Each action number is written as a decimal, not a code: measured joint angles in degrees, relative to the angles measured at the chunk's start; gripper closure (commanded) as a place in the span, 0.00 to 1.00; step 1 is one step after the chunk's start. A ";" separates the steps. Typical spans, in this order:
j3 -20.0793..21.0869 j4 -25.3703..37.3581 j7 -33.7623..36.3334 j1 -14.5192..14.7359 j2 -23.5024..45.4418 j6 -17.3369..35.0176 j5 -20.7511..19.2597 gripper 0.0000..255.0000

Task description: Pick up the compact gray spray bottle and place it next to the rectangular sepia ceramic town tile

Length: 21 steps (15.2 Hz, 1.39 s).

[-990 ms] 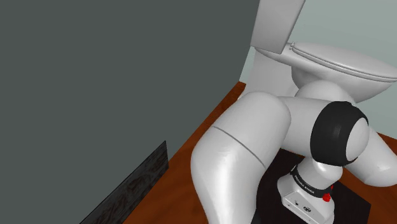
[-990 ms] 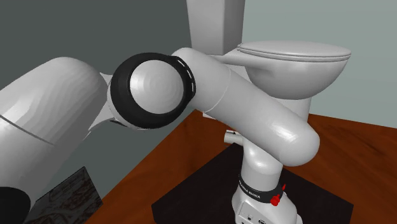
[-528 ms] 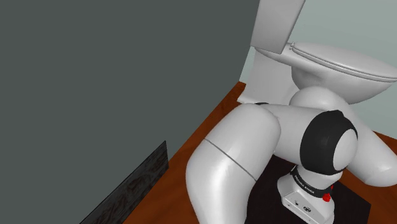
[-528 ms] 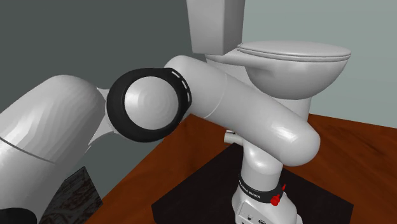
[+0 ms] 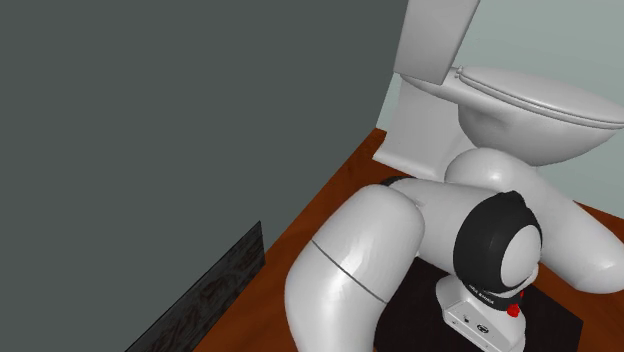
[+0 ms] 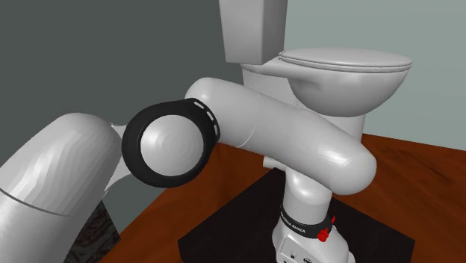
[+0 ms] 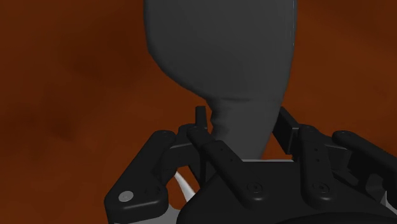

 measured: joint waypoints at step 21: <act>-0.09 0.28 -0.24 -0.11 0.37 0.15 -0.04 0.00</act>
